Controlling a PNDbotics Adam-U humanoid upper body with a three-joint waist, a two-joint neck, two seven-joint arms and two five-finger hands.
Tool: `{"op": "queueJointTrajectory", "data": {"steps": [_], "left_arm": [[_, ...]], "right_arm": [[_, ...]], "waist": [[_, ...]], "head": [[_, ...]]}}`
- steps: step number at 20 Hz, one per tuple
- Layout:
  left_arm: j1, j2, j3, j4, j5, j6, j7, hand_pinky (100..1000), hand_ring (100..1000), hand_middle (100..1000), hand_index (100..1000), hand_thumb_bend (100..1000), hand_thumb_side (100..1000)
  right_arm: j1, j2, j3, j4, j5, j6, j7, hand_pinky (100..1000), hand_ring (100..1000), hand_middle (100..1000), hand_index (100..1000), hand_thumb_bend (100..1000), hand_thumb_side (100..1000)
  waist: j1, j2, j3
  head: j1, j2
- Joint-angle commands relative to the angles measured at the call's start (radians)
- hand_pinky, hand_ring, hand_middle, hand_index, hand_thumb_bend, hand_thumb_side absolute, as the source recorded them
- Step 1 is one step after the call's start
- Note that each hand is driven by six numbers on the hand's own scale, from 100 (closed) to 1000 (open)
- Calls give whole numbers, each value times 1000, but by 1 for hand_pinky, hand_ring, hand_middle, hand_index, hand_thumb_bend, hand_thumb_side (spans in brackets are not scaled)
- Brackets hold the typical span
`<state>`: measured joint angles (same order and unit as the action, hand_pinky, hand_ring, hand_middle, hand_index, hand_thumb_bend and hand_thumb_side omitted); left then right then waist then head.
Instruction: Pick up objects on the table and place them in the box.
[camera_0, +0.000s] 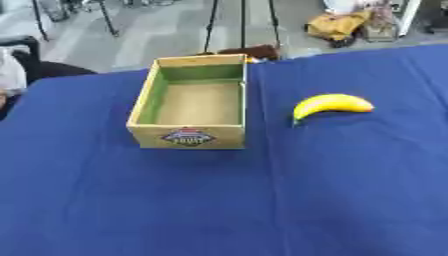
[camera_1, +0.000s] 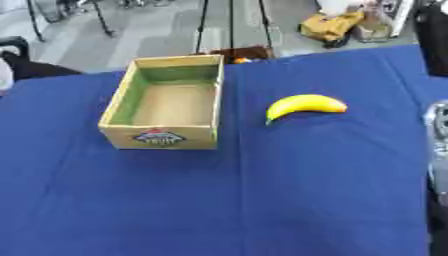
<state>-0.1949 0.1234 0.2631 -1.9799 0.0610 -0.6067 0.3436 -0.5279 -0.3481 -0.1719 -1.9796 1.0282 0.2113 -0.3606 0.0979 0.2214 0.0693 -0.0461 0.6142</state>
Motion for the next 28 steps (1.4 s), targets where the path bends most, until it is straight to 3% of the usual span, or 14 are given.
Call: {"op": "queueJointTrajectory", "data": {"steps": [1,13,22,28], "left_arm": [[-10,11,9,-20,-3,-1,2,460,861,873,794,100,1000],[-9,14,7,-20,-2,-2,2,461,860,872,795,100,1000],[-2,14,-3,-20,5,-2,-7,457,859,871,795,100,1000],[2,13,-7,-20,11,-3,-15,453,860,872,795,100,1000]], "right_arm": [[-14,-19,-6,-20,4,0,2,481,784,586,731,100,1000],[-37,-50,11,-20,13,3,28,490,772,605,741,100,1000],[-189,-139,120,-6,99,17,144,582,808,748,839,100,1000],[-309,-178,190,96,173,36,227,623,817,787,868,100,1000]], "waist": [[-2,-12,0],[-3,-14,0],[4,-19,9],[9,-18,8]], "head": [[-3,-8],[-14,-5],[-24,39],[-27,48]]}}
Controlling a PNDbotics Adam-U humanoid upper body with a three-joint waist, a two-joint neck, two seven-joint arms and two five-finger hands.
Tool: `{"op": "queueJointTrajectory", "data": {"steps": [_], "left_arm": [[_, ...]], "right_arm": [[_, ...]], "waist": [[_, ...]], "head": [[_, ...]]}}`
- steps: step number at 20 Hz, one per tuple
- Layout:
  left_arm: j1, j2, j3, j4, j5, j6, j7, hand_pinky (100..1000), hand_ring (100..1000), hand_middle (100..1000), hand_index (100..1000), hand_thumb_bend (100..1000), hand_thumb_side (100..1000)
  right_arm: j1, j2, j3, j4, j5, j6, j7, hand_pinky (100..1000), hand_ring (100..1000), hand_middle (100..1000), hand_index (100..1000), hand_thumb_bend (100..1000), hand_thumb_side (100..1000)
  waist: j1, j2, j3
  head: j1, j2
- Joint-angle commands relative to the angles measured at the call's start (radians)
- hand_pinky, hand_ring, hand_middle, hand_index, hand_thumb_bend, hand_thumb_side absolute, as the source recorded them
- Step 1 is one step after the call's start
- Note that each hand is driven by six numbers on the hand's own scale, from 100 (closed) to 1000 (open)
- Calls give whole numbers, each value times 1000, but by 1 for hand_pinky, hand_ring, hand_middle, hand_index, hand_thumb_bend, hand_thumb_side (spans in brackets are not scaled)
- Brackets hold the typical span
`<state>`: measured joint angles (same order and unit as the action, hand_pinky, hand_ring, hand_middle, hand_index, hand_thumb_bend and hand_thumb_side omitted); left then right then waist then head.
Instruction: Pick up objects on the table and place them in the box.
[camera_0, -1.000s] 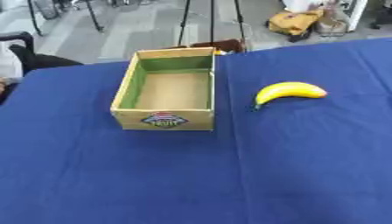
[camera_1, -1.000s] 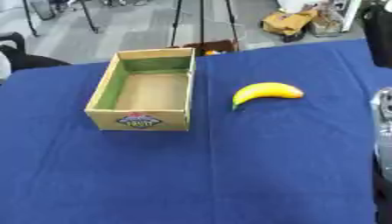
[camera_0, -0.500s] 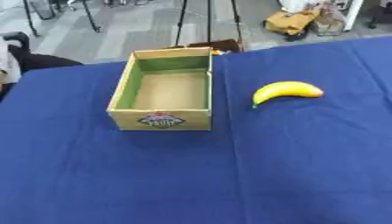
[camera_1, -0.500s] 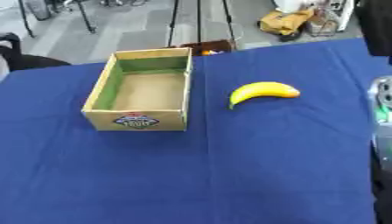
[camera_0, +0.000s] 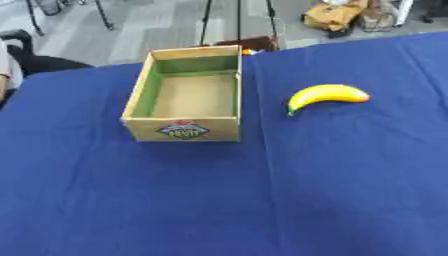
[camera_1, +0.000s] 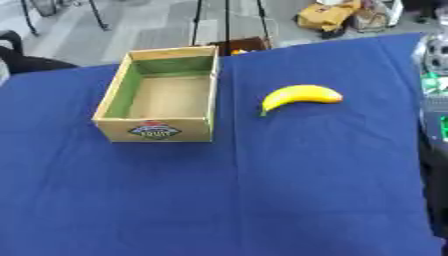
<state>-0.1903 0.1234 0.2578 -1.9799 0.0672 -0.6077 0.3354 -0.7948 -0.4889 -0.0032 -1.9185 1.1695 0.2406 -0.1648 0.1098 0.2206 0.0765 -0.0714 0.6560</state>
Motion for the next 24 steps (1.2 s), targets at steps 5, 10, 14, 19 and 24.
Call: {"op": "queueJointTrajectory", "data": {"steps": [5,10,14,19,24], "left_arm": [[1,13,-6,-20,8,-2,-12,451,860,872,795,100,1000],[5,12,-9,-20,12,-1,-17,448,862,873,795,100,1000],[6,11,-11,-20,14,0,-20,448,864,875,795,100,1000],[4,10,-13,-20,18,1,-23,448,865,876,795,100,1000],[4,11,-13,-20,20,2,-25,447,865,876,795,100,1000]], "right_arm": [[-120,-60,68,137,81,36,99,645,831,817,882,224,1000],[-182,-76,113,251,111,56,168,664,845,837,899,312,1000],[-217,-73,135,341,130,71,224,677,861,855,910,412,1000],[-254,-56,148,453,154,81,293,686,873,869,923,497,1000],[-284,-42,155,566,164,88,362,700,890,886,933,593,1000]], "waist": [[0,-19,1],[1,-20,3],[-1,-20,5],[-3,-19,7],[-5,-18,8]], "head": [[-5,-3],[-10,-11],[-16,-17],[-24,-22],[-33,-24]]}}
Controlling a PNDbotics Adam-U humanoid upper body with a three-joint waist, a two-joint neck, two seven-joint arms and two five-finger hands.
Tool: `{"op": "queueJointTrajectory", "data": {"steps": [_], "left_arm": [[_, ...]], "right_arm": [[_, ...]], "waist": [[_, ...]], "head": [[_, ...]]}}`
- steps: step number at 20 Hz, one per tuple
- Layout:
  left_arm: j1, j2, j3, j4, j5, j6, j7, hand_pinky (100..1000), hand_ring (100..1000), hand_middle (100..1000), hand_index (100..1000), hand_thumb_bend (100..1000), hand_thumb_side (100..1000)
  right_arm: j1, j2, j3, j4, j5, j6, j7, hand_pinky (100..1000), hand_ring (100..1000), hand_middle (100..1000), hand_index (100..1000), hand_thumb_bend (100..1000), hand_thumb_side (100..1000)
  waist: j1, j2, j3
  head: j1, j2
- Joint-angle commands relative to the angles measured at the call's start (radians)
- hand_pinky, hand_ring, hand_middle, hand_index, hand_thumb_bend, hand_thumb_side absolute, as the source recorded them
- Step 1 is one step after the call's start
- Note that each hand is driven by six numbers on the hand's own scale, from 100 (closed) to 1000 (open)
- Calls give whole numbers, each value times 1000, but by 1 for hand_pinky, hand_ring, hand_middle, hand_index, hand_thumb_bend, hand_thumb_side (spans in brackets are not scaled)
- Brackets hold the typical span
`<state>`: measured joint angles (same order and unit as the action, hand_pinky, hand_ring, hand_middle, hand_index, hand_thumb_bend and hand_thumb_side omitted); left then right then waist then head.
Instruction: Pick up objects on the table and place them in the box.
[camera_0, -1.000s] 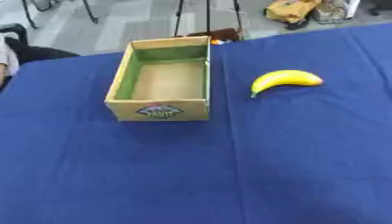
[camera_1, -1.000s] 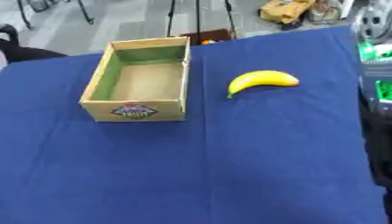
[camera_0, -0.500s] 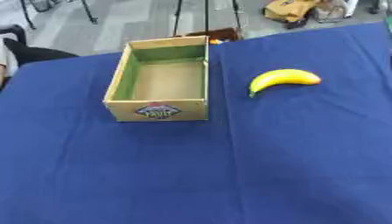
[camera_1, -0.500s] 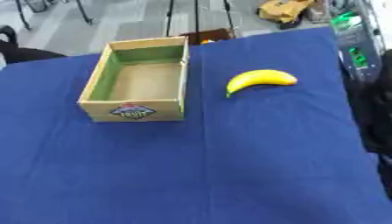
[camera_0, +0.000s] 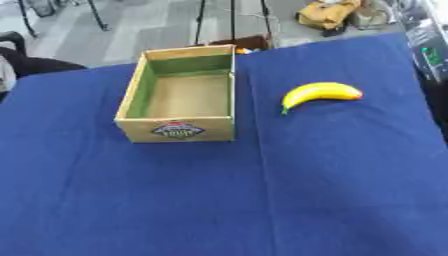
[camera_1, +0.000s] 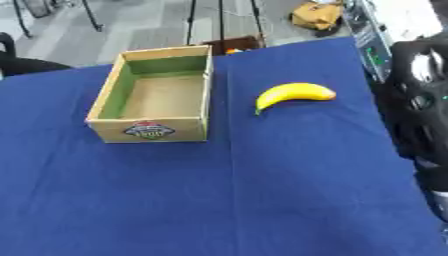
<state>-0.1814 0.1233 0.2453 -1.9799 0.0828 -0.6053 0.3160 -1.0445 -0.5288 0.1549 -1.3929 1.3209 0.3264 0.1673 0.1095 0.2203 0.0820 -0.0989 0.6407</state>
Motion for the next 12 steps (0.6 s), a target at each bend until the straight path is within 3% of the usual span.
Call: {"op": "queueJointTrajectory", "data": {"steps": [1,9,12], "left_arm": [[-4,11,-1,-20,4,-1,-6,447,865,876,795,100,1000],[-1,13,-1,-20,5,0,-6,447,865,876,795,100,1000],[1,15,-1,-20,5,0,-7,447,865,876,794,100,1000]], "right_arm": [[-41,1,-4,63,16,2,44,700,890,887,933,596,1000],[-85,15,-35,243,34,-6,155,733,929,919,944,680,1000],[-95,11,-46,309,39,-15,196,753,946,946,987,695,971]], "waist": [[-5,-18,3],[-5,-19,2],[-6,-22,1]], "head": [[-7,-10],[-9,-15],[-6,-17]]}}
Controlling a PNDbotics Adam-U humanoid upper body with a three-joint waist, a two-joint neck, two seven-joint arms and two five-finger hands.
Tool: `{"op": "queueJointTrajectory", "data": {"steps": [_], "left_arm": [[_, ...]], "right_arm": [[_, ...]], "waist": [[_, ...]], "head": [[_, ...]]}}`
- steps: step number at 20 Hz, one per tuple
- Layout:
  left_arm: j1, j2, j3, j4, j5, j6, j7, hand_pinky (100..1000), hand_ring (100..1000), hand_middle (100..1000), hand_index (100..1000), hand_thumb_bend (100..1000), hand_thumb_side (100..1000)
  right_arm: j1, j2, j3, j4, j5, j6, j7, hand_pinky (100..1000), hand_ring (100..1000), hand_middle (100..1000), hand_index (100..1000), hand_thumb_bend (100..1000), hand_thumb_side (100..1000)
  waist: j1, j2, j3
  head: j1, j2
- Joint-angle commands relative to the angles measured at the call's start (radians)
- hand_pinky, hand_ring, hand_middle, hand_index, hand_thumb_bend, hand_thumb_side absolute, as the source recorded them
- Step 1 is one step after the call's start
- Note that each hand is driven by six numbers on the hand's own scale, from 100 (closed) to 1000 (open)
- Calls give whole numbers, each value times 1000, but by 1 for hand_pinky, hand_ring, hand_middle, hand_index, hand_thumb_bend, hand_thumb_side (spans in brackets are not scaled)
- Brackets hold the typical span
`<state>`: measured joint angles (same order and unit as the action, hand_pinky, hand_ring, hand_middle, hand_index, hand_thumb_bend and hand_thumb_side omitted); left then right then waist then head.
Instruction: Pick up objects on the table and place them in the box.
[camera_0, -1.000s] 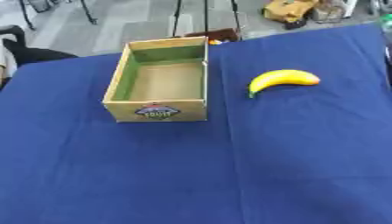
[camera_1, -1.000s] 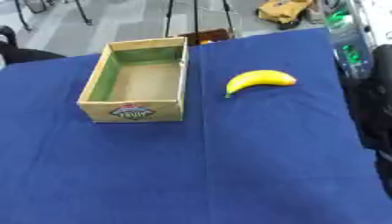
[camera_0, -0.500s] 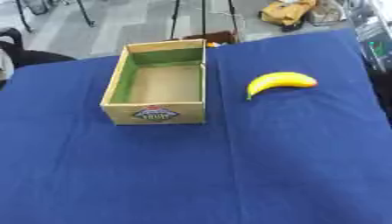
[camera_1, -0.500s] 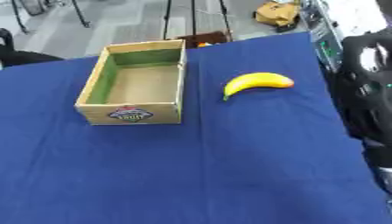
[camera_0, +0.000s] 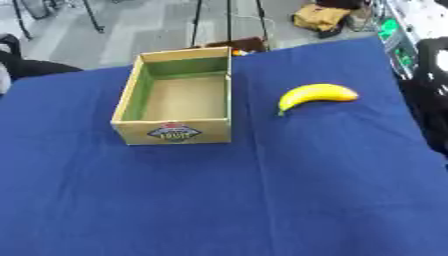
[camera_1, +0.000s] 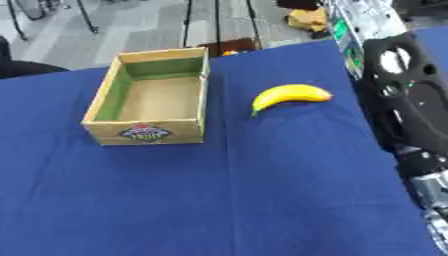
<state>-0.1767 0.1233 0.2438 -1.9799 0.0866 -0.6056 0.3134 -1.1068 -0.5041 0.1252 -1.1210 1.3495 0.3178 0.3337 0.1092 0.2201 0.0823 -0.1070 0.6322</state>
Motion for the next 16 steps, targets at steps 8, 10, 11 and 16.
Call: {"op": "queueJointTrajectory", "data": {"steps": [8,10,11,16], "left_arm": [[-3,19,2,-20,1,1,-3,449,865,876,797,100,1000],[-3,19,2,-20,1,2,-3,448,865,876,796,100,1000],[-2,19,2,-20,1,2,-3,449,865,876,796,100,1000],[-2,18,2,-20,2,2,-3,448,867,877,796,100,1000]], "right_arm": [[-79,-31,-43,218,25,-39,141,773,973,937,998,667,773],[-90,-32,-47,263,23,-47,168,780,982,938,997,702,733],[-96,-32,-49,285,24,-51,182,779,984,934,996,732,714],[-106,-31,-60,331,39,-53,251,791,994,941,1000,778,596]], "waist": [[-9,-26,-6],[-9,-27,-7],[-9,-28,-7],[-8,-27,-9]], "head": [[10,-11],[11,-12],[12,-12],[12,-15]]}}
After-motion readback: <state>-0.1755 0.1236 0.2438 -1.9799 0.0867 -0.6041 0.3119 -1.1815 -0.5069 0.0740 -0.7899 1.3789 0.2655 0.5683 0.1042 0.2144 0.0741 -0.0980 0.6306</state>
